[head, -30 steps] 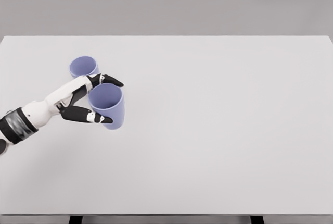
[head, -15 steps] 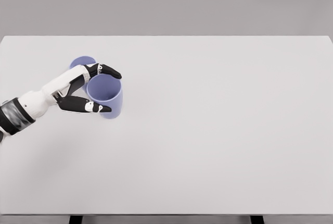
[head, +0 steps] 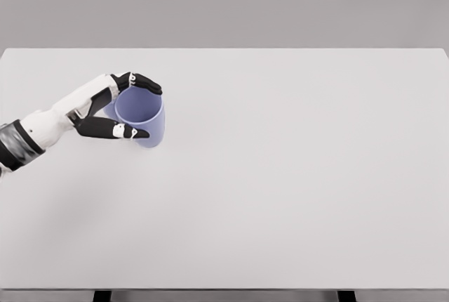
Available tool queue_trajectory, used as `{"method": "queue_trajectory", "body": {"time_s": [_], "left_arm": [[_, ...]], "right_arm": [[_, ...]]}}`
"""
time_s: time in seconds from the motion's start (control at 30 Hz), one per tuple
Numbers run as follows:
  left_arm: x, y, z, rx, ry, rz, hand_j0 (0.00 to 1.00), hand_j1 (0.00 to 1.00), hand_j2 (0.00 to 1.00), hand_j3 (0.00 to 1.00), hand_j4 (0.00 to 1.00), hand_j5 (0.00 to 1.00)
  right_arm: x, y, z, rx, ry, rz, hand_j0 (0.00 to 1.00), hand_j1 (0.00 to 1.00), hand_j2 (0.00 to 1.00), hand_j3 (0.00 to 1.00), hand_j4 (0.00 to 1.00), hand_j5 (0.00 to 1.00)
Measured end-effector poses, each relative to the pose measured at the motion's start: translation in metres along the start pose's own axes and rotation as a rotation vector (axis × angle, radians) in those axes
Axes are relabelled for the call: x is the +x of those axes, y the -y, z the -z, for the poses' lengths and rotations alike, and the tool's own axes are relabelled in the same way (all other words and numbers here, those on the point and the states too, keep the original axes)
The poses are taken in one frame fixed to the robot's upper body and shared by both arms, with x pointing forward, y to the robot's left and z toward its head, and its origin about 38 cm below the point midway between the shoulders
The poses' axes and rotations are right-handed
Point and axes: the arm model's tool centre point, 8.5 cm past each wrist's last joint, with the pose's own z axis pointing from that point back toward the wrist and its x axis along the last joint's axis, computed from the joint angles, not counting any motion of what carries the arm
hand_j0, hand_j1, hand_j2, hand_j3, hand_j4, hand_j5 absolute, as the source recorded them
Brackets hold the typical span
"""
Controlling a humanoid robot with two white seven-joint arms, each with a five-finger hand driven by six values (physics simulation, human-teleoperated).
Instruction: Place the right cup on the left cup with left arm
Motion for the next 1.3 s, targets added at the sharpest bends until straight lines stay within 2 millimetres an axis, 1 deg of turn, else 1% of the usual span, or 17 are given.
{"method": "queue_trajectory", "body": {"time_s": [0.23, 0.3, 0.33, 0.43, 0.6, 0.67, 0.87, 1.07, 1.3], "left_arm": [[0.008, -0.012, 0.007, 0.012, 0.000, 0.019, 0.67, 0.67, 0.67, 0.67, 0.67, 0.67], [0.006, -0.012, 0.007, 0.013, -0.007, 0.015, 0.67, 0.67, 0.67, 0.67, 0.67, 0.67], [0.011, -0.017, 0.010, 0.018, 0.003, 0.027, 0.67, 0.67, 0.67, 0.67, 0.67, 0.67], [0.012, -0.020, 0.011, 0.024, 0.002, 0.030, 0.67, 0.67, 0.67, 0.67, 0.67, 0.67], [0.011, -0.022, 0.012, 0.027, -0.003, 0.027, 0.67, 0.67, 0.67, 0.67, 0.67, 0.67], [0.014, -0.026, 0.013, 0.032, 0.004, 0.035, 0.67, 0.67, 0.67, 0.67, 0.67, 0.67], [0.013, -0.031, 0.013, 0.043, 0.001, 0.034, 0.67, 0.67, 0.67, 0.67, 0.67, 0.67], [0.019, -0.039, 0.015, 0.054, 0.012, 0.042, 0.67, 0.67, 0.67, 0.67, 0.67, 0.67], [0.019, -0.047, 0.013, 0.071, 0.006, 0.046, 0.67, 0.67, 0.67, 0.67, 0.67, 0.67]], "right_arm": [[0.000, 0.000, 0.000, 0.000, 0.000, 0.000, 1.00, 1.00, 1.00, 1.00, 1.00, 1.00], [0.000, 0.000, 0.000, 0.000, 0.000, 0.000, 1.00, 1.00, 1.00, 1.00, 1.00, 1.00], [0.000, 0.000, 0.000, 0.000, 0.000, 0.000, 1.00, 1.00, 1.00, 1.00, 1.00, 1.00], [0.000, 0.000, 0.000, 0.000, 0.000, 0.000, 1.00, 1.00, 1.00, 1.00, 1.00, 1.00], [0.000, 0.000, 0.000, 0.000, 0.000, 0.000, 1.00, 1.00, 1.00, 1.00, 1.00, 1.00], [0.000, 0.000, 0.000, 0.000, 0.000, 0.000, 1.00, 1.00, 1.00, 1.00, 1.00, 1.00], [0.000, 0.000, 0.000, 0.000, 0.000, 0.000, 1.00, 1.00, 1.00, 1.00, 1.00, 1.00], [0.000, 0.000, 0.000, 0.000, 0.000, 0.000, 1.00, 1.00, 1.00, 1.00, 1.00, 1.00], [0.000, 0.000, 0.000, 0.000, 0.000, 0.000, 1.00, 1.00, 1.00, 1.00, 1.00, 1.00]]}}
